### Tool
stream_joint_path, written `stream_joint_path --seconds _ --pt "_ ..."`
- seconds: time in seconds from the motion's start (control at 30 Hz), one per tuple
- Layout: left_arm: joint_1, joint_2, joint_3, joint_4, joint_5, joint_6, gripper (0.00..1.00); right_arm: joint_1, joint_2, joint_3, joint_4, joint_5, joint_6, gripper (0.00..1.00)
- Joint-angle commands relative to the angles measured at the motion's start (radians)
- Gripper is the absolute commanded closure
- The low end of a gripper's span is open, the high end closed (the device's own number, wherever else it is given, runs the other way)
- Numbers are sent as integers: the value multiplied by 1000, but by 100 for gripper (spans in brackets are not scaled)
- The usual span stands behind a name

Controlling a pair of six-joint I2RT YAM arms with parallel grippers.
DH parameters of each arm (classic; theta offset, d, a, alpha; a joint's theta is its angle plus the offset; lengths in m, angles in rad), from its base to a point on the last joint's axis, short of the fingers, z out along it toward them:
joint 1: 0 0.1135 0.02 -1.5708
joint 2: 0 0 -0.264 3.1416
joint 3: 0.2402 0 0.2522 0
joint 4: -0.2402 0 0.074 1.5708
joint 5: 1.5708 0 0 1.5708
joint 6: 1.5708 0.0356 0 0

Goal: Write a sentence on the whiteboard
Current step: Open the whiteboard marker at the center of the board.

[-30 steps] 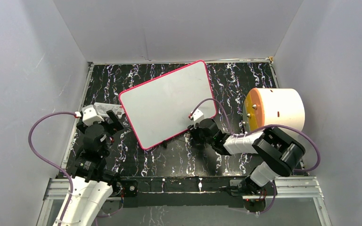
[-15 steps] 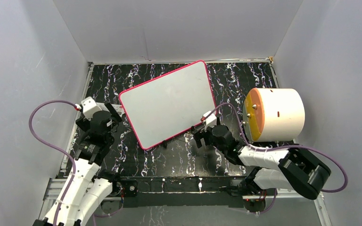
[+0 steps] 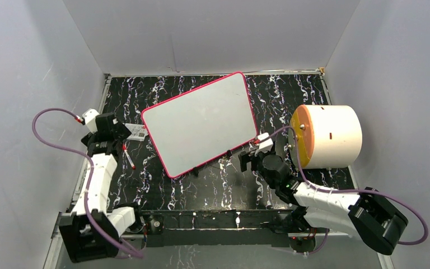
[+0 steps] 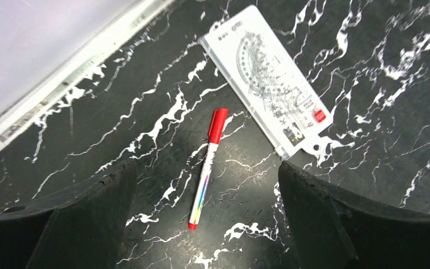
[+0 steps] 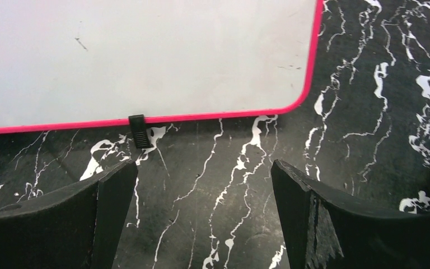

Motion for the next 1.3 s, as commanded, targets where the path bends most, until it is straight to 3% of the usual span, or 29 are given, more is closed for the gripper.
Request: stream_joint_path --seconds 0.0,0.17,0.53,1.27 --pt "97 137 76 -18 209 24 8 4 -48 -24 79 86 26 1" --pt "203 331 124 -57 324 65 15 4 -51 -23 76 112 35 1" --pt "205 593 207 -81 406 115 40 4 -57 -31 85 123 38 1" --pt "205 788 238 -115 474 154 97 4 -61 -38 94 131 34 1"
